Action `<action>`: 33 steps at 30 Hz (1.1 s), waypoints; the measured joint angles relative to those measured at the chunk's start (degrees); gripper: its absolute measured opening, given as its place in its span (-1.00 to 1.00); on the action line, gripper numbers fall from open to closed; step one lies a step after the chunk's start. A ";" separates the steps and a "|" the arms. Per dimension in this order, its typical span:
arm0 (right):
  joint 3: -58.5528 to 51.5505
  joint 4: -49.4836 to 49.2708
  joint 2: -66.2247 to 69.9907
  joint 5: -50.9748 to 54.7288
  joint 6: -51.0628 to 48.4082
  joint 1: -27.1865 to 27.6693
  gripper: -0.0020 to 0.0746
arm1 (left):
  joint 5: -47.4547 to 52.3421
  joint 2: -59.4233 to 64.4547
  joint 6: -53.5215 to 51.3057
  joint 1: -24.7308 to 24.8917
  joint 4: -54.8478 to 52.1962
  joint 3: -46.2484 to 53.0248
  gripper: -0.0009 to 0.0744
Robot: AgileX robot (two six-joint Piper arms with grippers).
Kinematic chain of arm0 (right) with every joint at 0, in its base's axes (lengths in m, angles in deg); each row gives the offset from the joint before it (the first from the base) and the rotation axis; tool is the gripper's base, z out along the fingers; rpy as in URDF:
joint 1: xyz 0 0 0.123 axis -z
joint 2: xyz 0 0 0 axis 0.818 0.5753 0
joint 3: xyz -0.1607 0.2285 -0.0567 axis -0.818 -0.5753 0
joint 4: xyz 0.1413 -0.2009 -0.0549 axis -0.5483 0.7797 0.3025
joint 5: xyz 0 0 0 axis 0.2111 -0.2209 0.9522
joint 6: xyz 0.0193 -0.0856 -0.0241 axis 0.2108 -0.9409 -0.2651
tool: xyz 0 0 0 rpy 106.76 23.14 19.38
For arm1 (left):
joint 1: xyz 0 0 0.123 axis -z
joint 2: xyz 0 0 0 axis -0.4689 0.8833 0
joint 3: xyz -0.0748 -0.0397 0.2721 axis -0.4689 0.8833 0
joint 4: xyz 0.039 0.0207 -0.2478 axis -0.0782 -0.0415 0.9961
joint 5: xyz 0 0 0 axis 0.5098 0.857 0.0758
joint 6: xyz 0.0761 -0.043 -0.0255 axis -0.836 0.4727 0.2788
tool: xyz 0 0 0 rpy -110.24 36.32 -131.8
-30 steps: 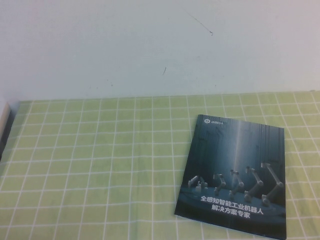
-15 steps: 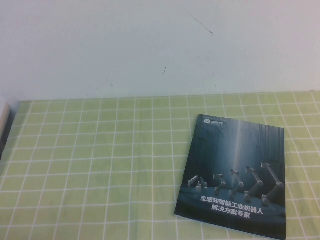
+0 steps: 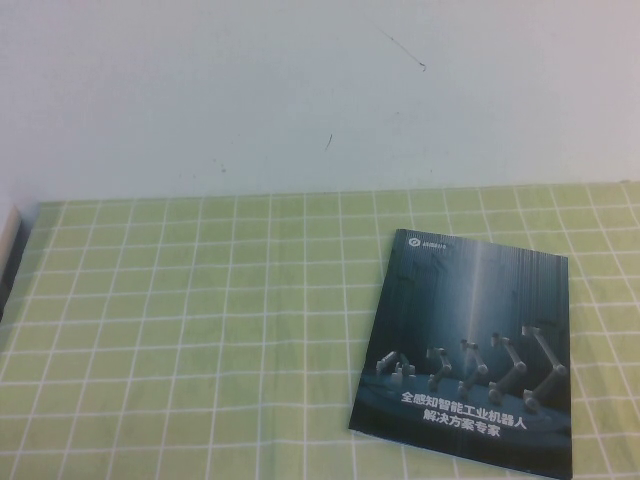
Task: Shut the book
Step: 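Close the open booklet and leave it lying on the table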
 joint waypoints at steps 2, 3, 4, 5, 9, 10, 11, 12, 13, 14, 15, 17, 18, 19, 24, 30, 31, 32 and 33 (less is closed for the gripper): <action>0.00 -0.13 0.00 -0.03 0.00 0.00 -0.96 | 0.00 0.00 0.00 0.00 0.00 0.00 -0.98; -0.21 -0.13 -0.16 -0.64 0.00 0.00 -0.96 | 0.03 0.00 0.00 0.00 0.00 0.00 -0.98; -0.79 -0.13 -0.68 -1.58 0.00 0.00 -0.96 | 0.03 0.00 0.00 0.00 0.00 0.00 -0.98; -1.39 -0.21 -1.40 -2.52 0.00 0.00 -0.96 | 0.03 0.00 0.00 0.00 0.10 0.00 -0.98; -4.40 0.87 -5.60 -8.05 0.58 0.80 -0.96 | 0.12 0.00 0.00 0.00 0.10 0.00 -0.98; -5.43 1.85 -7.20 -10.03 1.45 1.67 -0.96 | 0.12 0.00 0.00 0.00 0.10 0.00 -0.98; -6.58 2.84 -8.62 -11.78 2.55 2.53 -0.96 | 0.12 0.00 0.00 0.00 0.10 0.00 -0.98; -7.95 4.29 -10.51 -14.30 4.48 3.77 -0.96 | 0.12 0.00 0.00 0.00 0.10 0.00 -0.98; -9.58 5.95 -12.48 -17.00 7.10 5.12 -0.96 | 0.12 0.00 0.00 0.00 0.10 0.00 -0.98; -11.39 7.99 -14.45 -19.74 10.25 6.48 -0.96 | 0.12 0.00 0.00 0.00 0.10 0.00 -0.98; -12.92 10.49 -15.97 -21.95 13.71 7.52 -0.96 | 0.12 0.00 0.00 0.00 0.10 0.00 -0.98; -16.87 16.53 -19.53 -26.71 20.58 9.80 -0.96 | 0.12 0.00 0.00 0.00 0.10 0.00 -0.98; -18.01 18.34 -20.74 -27.94 22.41 10.50 -0.96 | 0.12 0.00 0.00 0.00 0.10 0.00 -0.98; -20.16 21.10 -22.36 -29.54 25.56 11.30 -0.96 | 0.12 0.00 -0.13 0.00 0.10 0.00 -0.98; -24.34 23.60 -25.83 -27.10 30.98 12.08 -0.96 | 0.12 0.00 -0.13 0.00 0.10 0.00 -0.98; -24.34 23.68 -27.22 -26.35 31.12 12.08 -0.96 | 0.12 0.00 -0.13 0.00 0.12 0.00 -0.98; -24.34 23.68 -27.22 -26.12 31.12 12.08 -0.96 | 0.12 0.00 -0.13 0.00 0.12 0.00 -0.98; -24.34 23.68 -27.22 -26.11 31.12 12.08 -0.96 | 0.12 0.00 -0.13 0.00 0.22 0.00 -0.98; -24.34 23.68 -27.22 -26.11 31.12 12.08 -0.96 | 0.12 0.00 -0.13 0.00 0.22 0.00 -0.98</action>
